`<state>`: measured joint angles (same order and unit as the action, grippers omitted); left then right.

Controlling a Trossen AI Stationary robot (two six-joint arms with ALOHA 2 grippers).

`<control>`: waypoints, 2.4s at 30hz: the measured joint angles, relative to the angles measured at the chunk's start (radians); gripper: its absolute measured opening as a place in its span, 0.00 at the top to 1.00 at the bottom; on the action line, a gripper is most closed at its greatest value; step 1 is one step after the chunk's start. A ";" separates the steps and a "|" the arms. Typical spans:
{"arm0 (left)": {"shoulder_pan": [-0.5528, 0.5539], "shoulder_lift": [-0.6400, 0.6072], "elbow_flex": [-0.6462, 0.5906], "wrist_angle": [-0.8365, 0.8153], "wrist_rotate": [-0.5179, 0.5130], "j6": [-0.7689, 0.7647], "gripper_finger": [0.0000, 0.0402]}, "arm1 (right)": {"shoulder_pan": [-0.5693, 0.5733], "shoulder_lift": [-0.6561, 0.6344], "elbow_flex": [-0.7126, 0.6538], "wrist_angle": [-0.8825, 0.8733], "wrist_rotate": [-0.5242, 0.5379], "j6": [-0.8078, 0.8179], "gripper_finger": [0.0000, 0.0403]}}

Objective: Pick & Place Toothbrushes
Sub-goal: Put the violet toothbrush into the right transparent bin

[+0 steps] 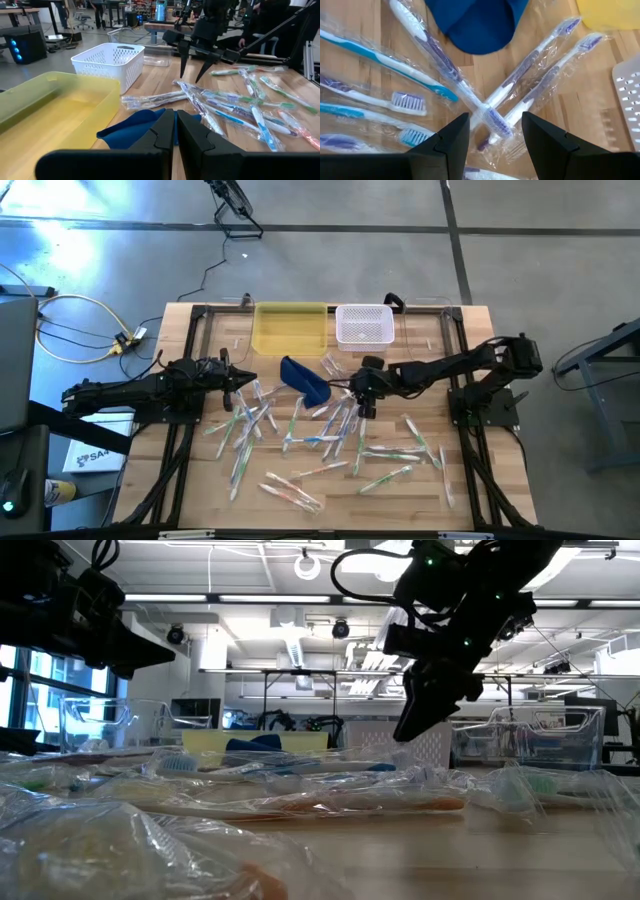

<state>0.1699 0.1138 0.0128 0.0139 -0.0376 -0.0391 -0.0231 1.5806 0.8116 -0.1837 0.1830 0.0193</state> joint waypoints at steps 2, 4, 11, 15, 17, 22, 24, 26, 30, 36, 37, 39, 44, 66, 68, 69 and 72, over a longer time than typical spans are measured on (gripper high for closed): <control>0.000 0.000 0.000 0.000 0.000 0.018 0.96 | 0.000 0.000 0.000 0.000 0.000 -0.011 0.57; 0.000 0.000 0.000 0.000 -0.002 0.034 0.96 | 0.000 0.000 0.000 0.000 0.000 -0.025 0.57; 0.000 0.000 0.000 0.000 -0.002 0.039 0.96 | 0.000 0.028 0.000 0.020 -0.003 -0.039 0.57; 0.000 0.000 0.000 0.000 -0.002 0.039 0.96 | 0.002 0.092 0.000 0.071 0.000 -0.046 0.57; 0.000 0.000 0.000 0.000 -0.002 0.035 0.96 | 0.003 0.112 0.000 0.100 0.000 -0.043 0.57; 0.000 0.000 0.000 0.000 -0.003 0.035 0.96 | 0.003 0.122 0.000 0.138 0.001 -0.042 0.57; 0.000 0.000 0.000 0.000 -0.004 0.035 0.96 | 0.003 0.122 0.000 0.134 0.000 -0.042 0.57; 0.000 0.000 0.000 0.000 -0.006 0.035 0.96 | 0.003 0.122 0.000 0.125 0.000 -0.042 0.58; 0.000 0.000 0.000 0.000 -0.007 0.035 0.96 | 0.003 0.122 0.000 0.086 -0.008 -0.043 0.65; 0.000 0.000 0.000 0.001 -0.007 0.035 0.96 | 0.004 0.122 0.000 0.041 -0.055 -0.043 0.84; 0.000 0.000 0.000 0.001 -0.007 0.035 0.96 | 0.005 0.122 0.000 0.041 -0.058 -0.042 0.87; 0.000 0.000 0.000 0.001 -0.008 0.035 0.96 | 0.011 0.116 0.000 0.040 -0.051 -0.042 0.92; 0.000 0.000 0.000 0.001 -0.008 0.035 0.96 | 0.015 0.086 0.000 0.028 -0.052 -0.043 0.96; 0.000 0.000 0.000 0.012 -0.008 0.035 0.96 | 0.030 -0.194 -0.001 -0.066 -0.061 0.044 0.97; 0.000 0.000 0.000 0.036 -0.008 0.035 0.96 | 0.030 -0.227 -0.001 -0.088 -0.030 0.096 0.97; 0.000 0.000 0.000 0.049 -0.008 0.035 0.96 | 0.030 -0.243 -0.001 -0.094 -0.020 0.121 0.97; 0.000 0.000 0.000 0.081 -0.008 0.035 0.96 | 0.030 -0.301 -0.001 -0.118 -0.003 0.183 0.97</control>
<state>0.1703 0.1135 0.0128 0.0948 -0.0452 -0.0044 0.0067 1.2799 0.8104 -0.3014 0.1797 0.2020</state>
